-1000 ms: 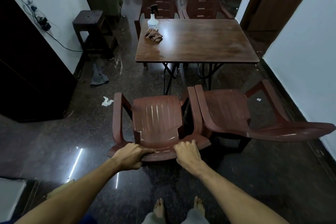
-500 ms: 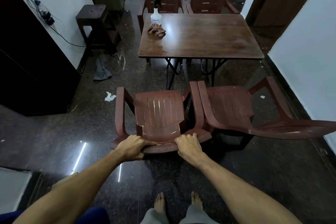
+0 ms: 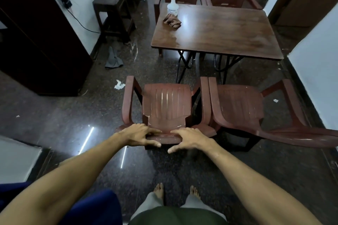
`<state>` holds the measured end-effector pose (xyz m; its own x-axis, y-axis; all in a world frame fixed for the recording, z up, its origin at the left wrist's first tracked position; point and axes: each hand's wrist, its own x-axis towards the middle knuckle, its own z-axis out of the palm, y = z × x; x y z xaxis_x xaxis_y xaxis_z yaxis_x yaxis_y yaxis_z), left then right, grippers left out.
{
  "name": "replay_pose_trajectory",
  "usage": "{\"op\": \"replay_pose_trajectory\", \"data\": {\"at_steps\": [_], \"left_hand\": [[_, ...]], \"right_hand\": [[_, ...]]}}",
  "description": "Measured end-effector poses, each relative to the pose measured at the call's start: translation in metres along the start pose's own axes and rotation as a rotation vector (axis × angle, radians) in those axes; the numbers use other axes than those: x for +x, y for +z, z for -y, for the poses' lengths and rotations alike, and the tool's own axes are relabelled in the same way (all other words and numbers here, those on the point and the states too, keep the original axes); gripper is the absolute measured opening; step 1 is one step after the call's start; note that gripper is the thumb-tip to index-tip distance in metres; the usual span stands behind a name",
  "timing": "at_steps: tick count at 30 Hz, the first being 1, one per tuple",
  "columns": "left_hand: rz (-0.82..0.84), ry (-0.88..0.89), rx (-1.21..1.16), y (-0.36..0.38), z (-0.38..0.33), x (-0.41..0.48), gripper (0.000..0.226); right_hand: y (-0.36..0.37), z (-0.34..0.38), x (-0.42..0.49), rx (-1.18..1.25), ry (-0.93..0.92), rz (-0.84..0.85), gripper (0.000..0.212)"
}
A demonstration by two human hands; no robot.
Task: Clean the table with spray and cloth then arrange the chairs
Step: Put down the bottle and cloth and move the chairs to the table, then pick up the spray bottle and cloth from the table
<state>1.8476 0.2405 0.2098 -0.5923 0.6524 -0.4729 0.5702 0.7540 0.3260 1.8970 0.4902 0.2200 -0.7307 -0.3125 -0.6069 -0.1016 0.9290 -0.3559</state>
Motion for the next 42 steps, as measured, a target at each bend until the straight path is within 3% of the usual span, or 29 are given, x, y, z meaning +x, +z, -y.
{"op": "replay_pose_trajectory", "data": {"at_steps": [3,5,7,12,15,18,28,42], "left_hand": [[-0.078,-0.056,-0.092,-0.011,0.003,-0.004,0.089],[-0.158,-0.128,-0.139,-0.019,0.012,-0.007,0.098],[-0.243,-0.190,-0.160,-0.028,0.021,-0.011,0.092],[-0.346,-0.295,-0.225,-0.045,0.079,-0.029,0.101],[-0.338,-0.336,-0.266,-0.046,0.141,-0.033,0.085],[-0.359,-0.313,-0.292,-0.050,0.203,-0.040,0.071],[-0.375,-0.239,-0.277,-0.132,0.355,-0.040,0.068],[-0.256,-0.072,-0.172,-0.293,0.511,0.126,0.069]], "right_hand": [[-0.014,0.004,0.000,0.160,-0.052,-0.095,0.081],[-0.021,0.008,0.011,0.141,-0.064,-0.207,0.074],[-0.028,0.014,0.025,0.095,-0.085,-0.284,0.067],[-0.049,0.048,0.072,0.041,-0.090,-0.377,0.062],[-0.055,0.078,0.114,0.038,-0.042,-0.411,0.064],[-0.059,0.116,0.166,0.070,0.003,-0.408,0.069],[-0.109,0.229,0.295,0.142,0.054,-0.424,0.072],[-0.254,0.229,0.473,0.298,0.239,-0.543,0.067]]}}
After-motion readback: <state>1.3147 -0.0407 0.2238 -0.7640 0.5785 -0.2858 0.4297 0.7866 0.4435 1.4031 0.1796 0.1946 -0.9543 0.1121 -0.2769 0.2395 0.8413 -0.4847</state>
